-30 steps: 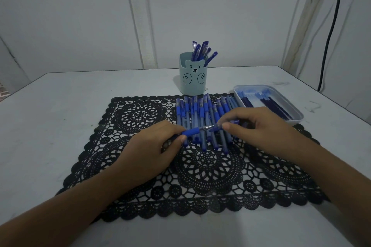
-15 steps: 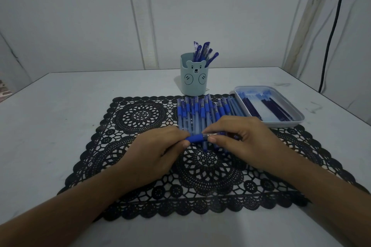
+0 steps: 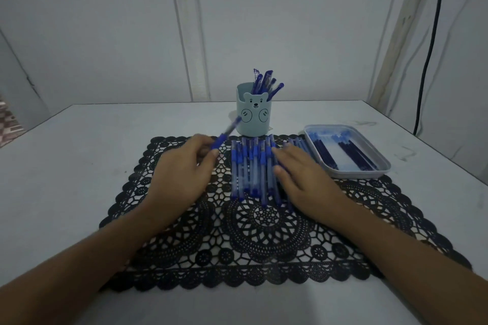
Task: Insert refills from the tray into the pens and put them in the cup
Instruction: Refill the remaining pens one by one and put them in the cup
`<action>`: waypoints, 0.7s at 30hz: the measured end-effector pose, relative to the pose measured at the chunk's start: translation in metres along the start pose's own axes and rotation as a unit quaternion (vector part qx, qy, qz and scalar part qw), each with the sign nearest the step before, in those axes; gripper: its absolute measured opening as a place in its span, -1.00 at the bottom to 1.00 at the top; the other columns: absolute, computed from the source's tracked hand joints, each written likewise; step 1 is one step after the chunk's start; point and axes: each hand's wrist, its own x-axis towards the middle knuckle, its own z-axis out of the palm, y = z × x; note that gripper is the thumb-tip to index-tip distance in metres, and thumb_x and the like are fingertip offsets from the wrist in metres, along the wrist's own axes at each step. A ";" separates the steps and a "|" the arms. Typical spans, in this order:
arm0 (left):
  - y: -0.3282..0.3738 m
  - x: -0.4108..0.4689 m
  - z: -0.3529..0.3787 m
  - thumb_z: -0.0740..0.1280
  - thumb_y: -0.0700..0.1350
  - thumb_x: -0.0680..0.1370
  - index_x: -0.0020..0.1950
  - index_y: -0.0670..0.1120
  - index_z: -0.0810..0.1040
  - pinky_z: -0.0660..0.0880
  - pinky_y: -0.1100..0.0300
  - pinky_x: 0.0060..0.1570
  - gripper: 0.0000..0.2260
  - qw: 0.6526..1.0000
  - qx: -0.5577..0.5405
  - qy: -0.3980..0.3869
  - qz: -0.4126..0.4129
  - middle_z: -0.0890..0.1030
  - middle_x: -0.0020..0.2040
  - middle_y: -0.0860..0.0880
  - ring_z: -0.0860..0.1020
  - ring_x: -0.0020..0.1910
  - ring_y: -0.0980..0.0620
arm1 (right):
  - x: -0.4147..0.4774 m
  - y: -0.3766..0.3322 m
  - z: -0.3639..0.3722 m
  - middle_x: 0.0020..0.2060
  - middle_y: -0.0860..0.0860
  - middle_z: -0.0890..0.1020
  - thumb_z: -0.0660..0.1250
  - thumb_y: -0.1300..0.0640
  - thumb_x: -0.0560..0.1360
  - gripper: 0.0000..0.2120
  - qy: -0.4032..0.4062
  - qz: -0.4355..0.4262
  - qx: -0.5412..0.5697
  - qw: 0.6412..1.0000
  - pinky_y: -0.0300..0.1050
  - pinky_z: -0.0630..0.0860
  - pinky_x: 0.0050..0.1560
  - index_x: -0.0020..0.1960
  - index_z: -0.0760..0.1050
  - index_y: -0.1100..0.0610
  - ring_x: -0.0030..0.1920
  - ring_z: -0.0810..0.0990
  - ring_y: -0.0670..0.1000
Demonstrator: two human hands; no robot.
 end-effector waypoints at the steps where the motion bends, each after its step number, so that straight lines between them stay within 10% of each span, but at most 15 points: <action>1: 0.003 0.009 -0.004 0.26 -0.04 0.55 0.11 -0.03 0.49 0.34 0.43 -0.25 -0.84 0.999 -0.014 0.014 -0.031 0.55 -0.13 0.16 0.51 -0.16 0.17 | 0.000 0.001 0.004 0.42 0.03 0.27 -0.03 -0.08 0.58 -0.49 -0.035 -0.002 -0.016 0.999 -0.36 -0.12 0.35 0.45 0.17 0.14 0.43 0.10 -0.10; 13: 0.039 0.184 0.012 0.30 -0.12 0.52 0.08 -0.11 0.59 0.45 0.25 -0.03 -0.82 0.975 -0.178 0.115 -0.070 0.63 -0.04 -0.03 0.52 -0.15 0.10 | 0.001 0.007 0.006 0.47 -0.10 0.12 -0.03 -0.06 0.61 -0.54 -0.099 0.014 -0.009 0.995 -0.34 -0.19 0.36 0.48 0.07 0.01 0.45 -0.01 -0.16; 21: 0.025 0.185 0.062 0.32 -0.04 0.49 0.07 0.00 0.62 0.41 0.05 0.14 -0.80 0.987 -0.067 -0.003 -0.145 0.60 0.05 -0.02 0.42 0.17 -0.09 | 0.001 0.006 0.003 0.45 -0.09 0.16 -0.01 -0.04 0.61 -0.54 -0.090 -0.006 -0.008 0.996 -0.40 -0.22 0.32 0.48 0.08 0.03 0.45 0.02 -0.15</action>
